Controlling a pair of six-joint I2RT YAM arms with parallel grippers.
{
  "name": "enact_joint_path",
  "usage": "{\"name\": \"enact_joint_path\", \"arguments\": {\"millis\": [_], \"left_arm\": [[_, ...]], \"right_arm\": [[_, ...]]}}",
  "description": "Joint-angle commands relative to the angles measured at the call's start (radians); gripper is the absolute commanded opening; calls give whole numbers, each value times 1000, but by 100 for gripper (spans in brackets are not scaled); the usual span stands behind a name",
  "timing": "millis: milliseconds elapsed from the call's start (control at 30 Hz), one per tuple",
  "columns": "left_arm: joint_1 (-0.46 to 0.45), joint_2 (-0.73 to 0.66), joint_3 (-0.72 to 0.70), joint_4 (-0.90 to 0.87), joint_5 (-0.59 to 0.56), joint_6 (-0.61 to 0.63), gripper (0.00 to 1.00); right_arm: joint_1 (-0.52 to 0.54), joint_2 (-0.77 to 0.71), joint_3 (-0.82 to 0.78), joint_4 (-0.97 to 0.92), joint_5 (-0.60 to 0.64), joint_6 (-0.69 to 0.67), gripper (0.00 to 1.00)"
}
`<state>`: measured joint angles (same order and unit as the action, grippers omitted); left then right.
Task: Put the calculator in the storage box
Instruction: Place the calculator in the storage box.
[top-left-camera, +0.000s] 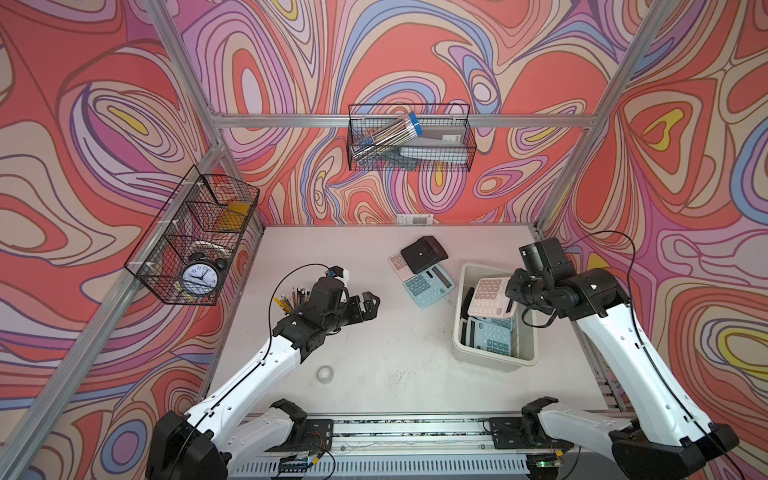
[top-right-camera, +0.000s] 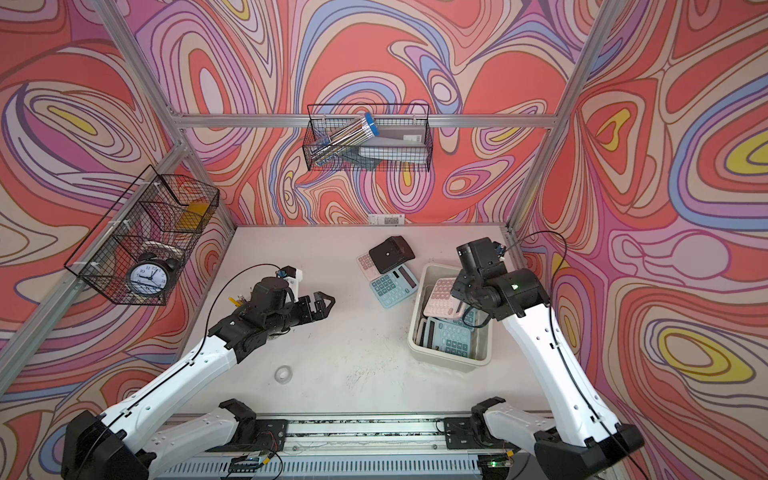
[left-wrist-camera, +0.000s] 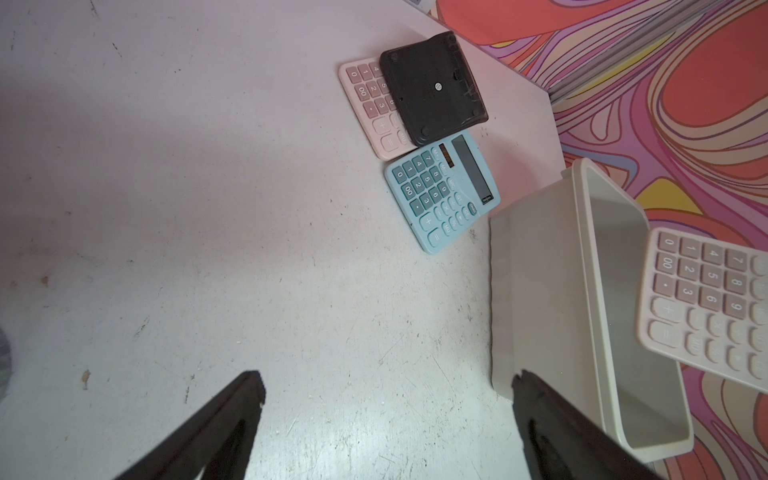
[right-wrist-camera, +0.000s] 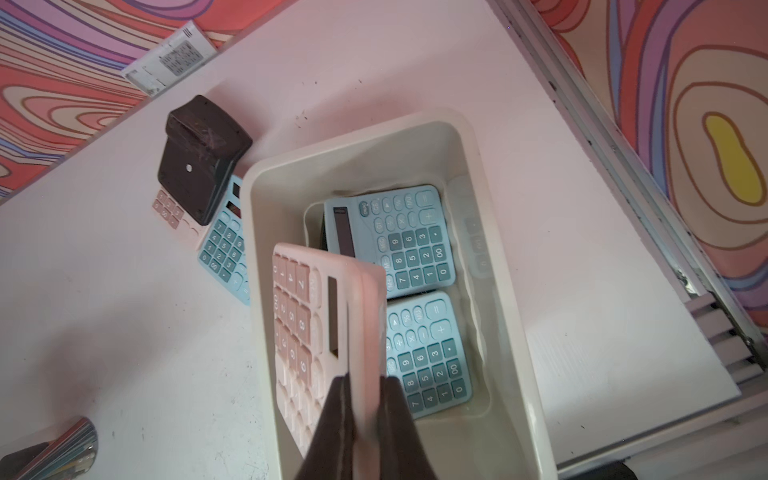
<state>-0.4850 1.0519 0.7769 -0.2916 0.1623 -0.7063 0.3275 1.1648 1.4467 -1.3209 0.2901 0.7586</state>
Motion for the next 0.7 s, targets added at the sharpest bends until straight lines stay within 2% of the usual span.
{"name": "enact_joint_path", "arguments": {"millis": [0,500,667], "left_arm": [[-4,3,11,20,17,8,99],[-4,14,-13,60,27,-4,99],[-4,18,-18,64,29,-8,99]], "right_arm": [[-4,-2,-9,-80,55,38,0],[-4,-13,-342,136,-211,-55,0],[-4,1,-418,182,-233,-51,0]]}}
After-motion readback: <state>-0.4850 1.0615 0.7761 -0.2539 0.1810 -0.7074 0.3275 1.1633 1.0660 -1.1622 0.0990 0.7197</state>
